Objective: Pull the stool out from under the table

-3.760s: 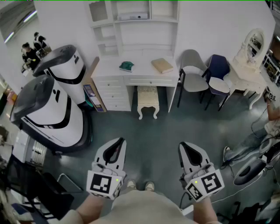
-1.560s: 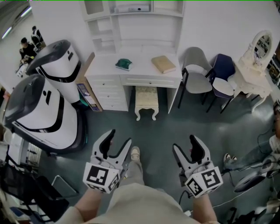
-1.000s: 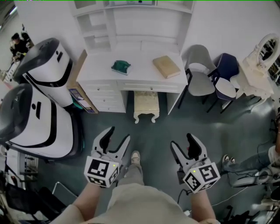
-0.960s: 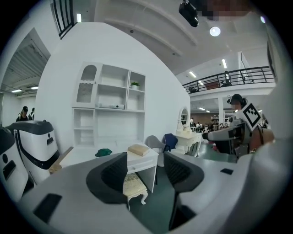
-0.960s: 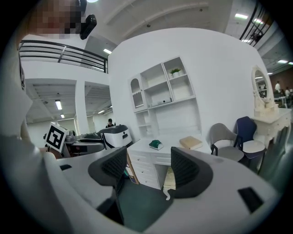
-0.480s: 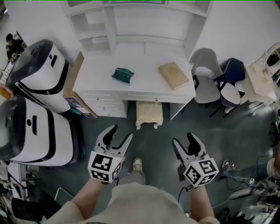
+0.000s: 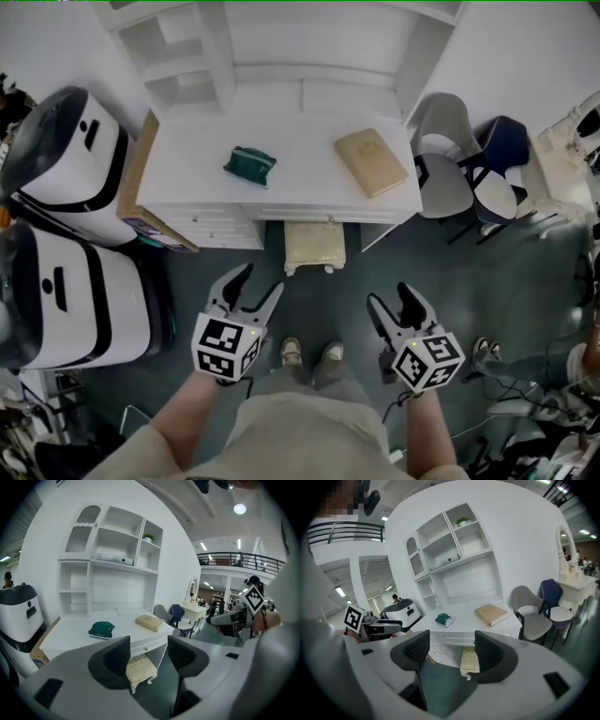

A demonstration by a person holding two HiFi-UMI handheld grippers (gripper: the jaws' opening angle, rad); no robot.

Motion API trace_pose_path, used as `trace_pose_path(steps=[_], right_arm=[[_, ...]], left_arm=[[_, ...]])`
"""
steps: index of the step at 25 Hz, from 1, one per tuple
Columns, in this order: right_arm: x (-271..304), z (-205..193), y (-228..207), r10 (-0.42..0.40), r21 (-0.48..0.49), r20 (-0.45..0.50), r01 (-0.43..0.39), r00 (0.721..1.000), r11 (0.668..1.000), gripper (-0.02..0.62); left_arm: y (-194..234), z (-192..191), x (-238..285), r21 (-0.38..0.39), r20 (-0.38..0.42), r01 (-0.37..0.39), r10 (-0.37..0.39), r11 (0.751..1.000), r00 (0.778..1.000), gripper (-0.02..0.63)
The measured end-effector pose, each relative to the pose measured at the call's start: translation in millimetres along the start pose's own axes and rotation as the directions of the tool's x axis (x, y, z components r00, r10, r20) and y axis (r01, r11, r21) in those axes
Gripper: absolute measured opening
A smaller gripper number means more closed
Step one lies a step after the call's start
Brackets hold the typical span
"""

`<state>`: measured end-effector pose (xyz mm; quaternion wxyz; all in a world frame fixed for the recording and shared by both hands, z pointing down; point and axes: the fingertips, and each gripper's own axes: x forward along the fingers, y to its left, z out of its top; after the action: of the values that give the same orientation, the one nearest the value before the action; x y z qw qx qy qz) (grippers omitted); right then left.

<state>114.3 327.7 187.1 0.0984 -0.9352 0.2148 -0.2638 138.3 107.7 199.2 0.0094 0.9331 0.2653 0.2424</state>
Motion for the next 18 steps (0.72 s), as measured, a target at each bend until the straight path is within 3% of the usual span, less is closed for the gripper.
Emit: trace_pose_path(steps=[9, 18], right_arm=[[54, -6, -50, 0.018, 0.027, -0.062, -0.017, 0.998, 0.999, 0.301], [146, -28, -116, 0.109, 0.071, -0.164, -0.099, 0.980, 0.993, 0.301]], left_arm=[[18, -6, 69, -0.026, -0.037, -0.022, 0.021, 0.999, 0.999, 0.262], [37, -47, 160, -0.031, -0.163, -0.070, 0.064, 0.997, 0.985, 0.294]])
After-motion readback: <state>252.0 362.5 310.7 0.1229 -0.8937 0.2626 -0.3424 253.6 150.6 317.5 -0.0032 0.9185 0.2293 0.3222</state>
